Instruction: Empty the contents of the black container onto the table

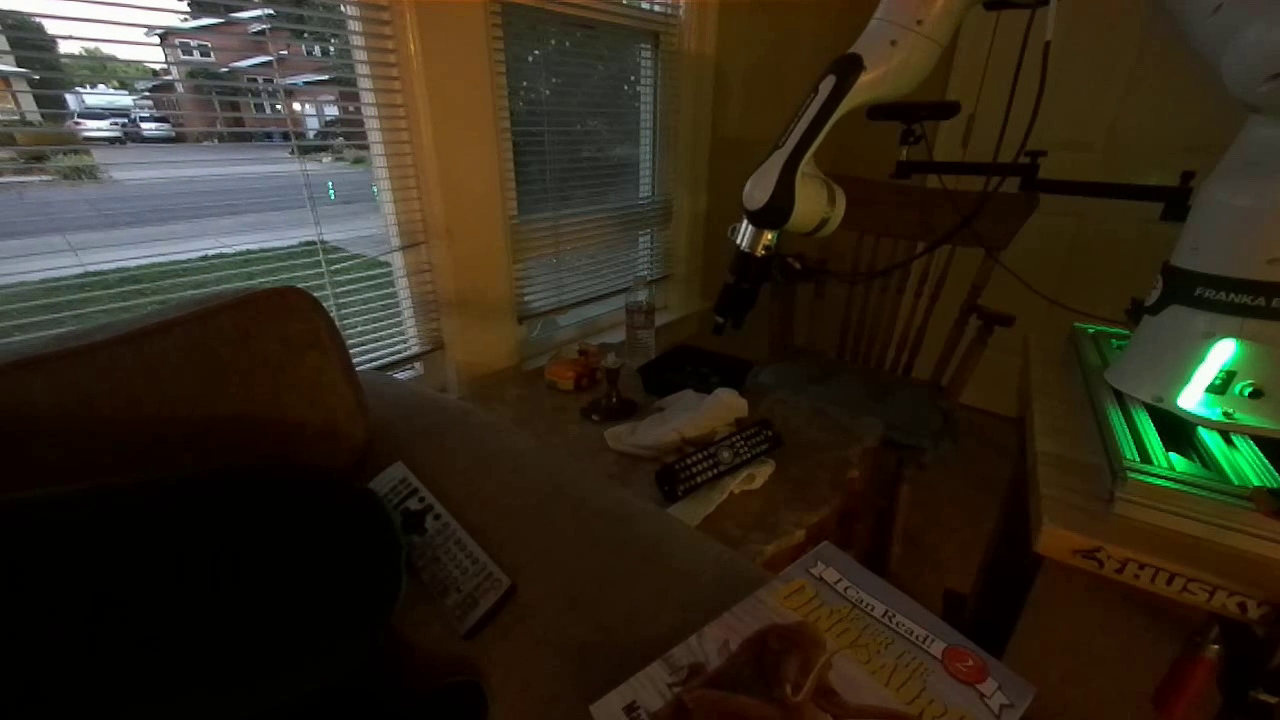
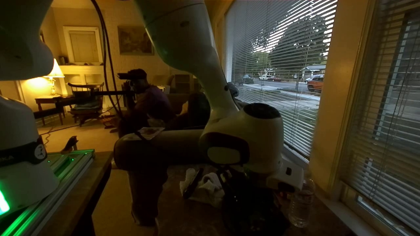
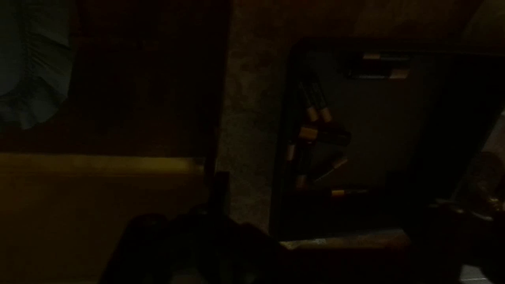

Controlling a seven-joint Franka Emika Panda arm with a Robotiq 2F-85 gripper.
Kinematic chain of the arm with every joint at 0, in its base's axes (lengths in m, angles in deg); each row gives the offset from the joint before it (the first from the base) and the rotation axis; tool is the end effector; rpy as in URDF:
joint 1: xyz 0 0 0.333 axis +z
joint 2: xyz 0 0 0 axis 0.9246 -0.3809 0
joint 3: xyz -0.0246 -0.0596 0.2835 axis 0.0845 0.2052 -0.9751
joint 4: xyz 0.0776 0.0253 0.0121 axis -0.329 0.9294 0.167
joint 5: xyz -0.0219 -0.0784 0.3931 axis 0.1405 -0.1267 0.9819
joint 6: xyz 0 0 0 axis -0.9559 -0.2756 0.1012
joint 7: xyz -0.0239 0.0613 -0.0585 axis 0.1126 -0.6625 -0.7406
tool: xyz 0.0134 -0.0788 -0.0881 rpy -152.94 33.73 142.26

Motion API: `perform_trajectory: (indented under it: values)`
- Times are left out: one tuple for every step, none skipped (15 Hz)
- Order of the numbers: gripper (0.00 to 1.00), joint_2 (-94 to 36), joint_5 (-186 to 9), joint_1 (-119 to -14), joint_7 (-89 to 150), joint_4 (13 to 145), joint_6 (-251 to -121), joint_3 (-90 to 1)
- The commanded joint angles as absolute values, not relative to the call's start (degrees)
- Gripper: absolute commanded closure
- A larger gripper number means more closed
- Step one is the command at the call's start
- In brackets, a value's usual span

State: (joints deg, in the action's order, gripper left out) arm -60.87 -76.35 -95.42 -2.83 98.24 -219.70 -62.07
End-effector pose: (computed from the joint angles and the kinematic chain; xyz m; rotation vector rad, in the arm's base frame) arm 0.5734 -0.1517 0.0310 -2.9857 0.0066 -0.3347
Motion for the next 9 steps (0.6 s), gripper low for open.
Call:
perform_trajectory:
  values:
    - [0.00, -63.82, -78.56, -95.54, -0.84, 96.38, -219.68, -61.77]
    - [0.00, -64.54, -78.76, -95.55, -0.90, 95.95, -219.24, -61.69]
    - [0.00, -65.47, -78.76, -95.83, -1.03, 95.45, -219.07, -61.97]
    - [0.00, -66.43, -78.85, -96.13, -1.32, 94.99, -219.58, -62.29]
    - [0.00, -67.17, -78.89, -96.40, -1.42, 94.41, -219.25, -62.59]
    - [0.00, -68.00, -78.71, -96.92, -1.52, 93.69, -219.03, -63.20]
    - [0.00, -68.89, -78.79, -97.27, -1.80, 93.00, -219.22, -63.61]
    - [0.00, -69.59, -78.70, -97.43, -1.61, 92.17, -219.15, -63.85]
    - [0.00, -70.41, -78.52, -97.98, -1.66, 91.29, -218.95, -64.47]
